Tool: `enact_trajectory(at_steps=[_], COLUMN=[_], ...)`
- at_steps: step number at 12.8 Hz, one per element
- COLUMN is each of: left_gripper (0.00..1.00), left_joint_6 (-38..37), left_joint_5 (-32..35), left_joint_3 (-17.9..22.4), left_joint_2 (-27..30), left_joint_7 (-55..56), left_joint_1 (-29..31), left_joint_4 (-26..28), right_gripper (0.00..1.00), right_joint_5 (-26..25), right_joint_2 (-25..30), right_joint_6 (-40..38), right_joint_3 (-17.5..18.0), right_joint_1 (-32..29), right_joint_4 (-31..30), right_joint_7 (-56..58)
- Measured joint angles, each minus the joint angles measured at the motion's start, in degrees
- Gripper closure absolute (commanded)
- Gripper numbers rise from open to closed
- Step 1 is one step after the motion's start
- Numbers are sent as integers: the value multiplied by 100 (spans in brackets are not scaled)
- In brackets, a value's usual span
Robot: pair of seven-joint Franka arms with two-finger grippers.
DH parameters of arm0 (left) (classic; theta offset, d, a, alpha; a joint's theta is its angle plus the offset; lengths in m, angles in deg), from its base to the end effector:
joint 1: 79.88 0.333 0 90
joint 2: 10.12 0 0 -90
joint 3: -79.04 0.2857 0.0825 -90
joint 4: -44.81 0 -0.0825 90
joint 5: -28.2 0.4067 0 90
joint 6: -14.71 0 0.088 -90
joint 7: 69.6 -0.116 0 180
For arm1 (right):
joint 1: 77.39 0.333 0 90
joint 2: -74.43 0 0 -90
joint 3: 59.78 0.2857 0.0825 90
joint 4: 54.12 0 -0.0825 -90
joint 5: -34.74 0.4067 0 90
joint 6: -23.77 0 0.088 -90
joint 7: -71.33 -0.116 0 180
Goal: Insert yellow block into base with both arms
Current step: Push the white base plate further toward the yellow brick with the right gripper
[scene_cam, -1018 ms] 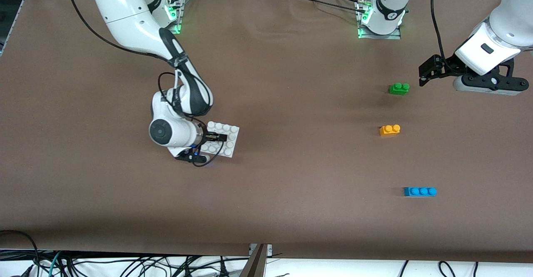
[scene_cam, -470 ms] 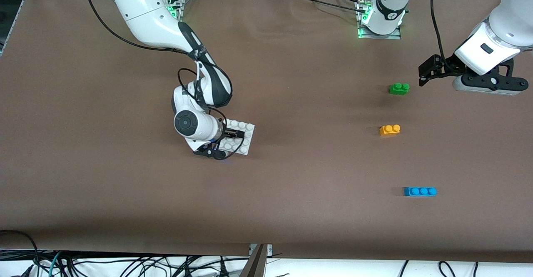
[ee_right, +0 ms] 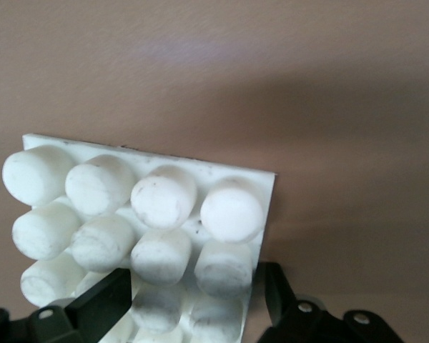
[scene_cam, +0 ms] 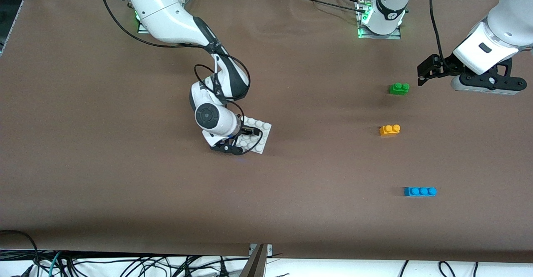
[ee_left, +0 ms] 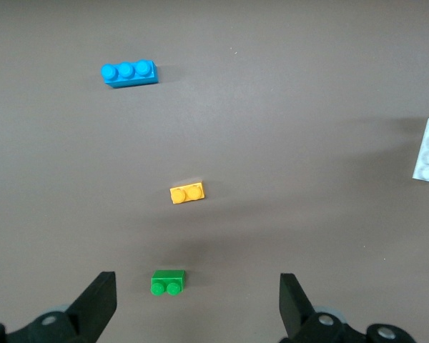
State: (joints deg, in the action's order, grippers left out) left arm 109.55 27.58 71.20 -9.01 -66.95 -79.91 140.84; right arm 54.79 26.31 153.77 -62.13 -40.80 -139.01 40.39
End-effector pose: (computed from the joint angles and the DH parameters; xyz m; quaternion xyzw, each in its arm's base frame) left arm 0.5714 -0.0807 0.5513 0.9990 -0.0451 -0.0012 0.0040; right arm 0.5744 0.4083 0.1262 -0.9898 0.0805 0.0828 0.0838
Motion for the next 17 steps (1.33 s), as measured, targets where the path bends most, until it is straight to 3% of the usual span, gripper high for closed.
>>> enact_trajectory(at_steps=[17], left_gripper=[0], left_joint_6=[0], left_joint_5=[0], left_joint_3=[-6], left_joint_2=[0], left_joint_7=[0], left_joint_1=[0], left_joint_4=[-10], right_gripper=[10], right_joint_5=[-98], right_joint_2=[-345], right_joint_6=[1138], right_joint_3=[-5], right_joint_1=[916], right_joint_4=[223], right_joint_7=[-30])
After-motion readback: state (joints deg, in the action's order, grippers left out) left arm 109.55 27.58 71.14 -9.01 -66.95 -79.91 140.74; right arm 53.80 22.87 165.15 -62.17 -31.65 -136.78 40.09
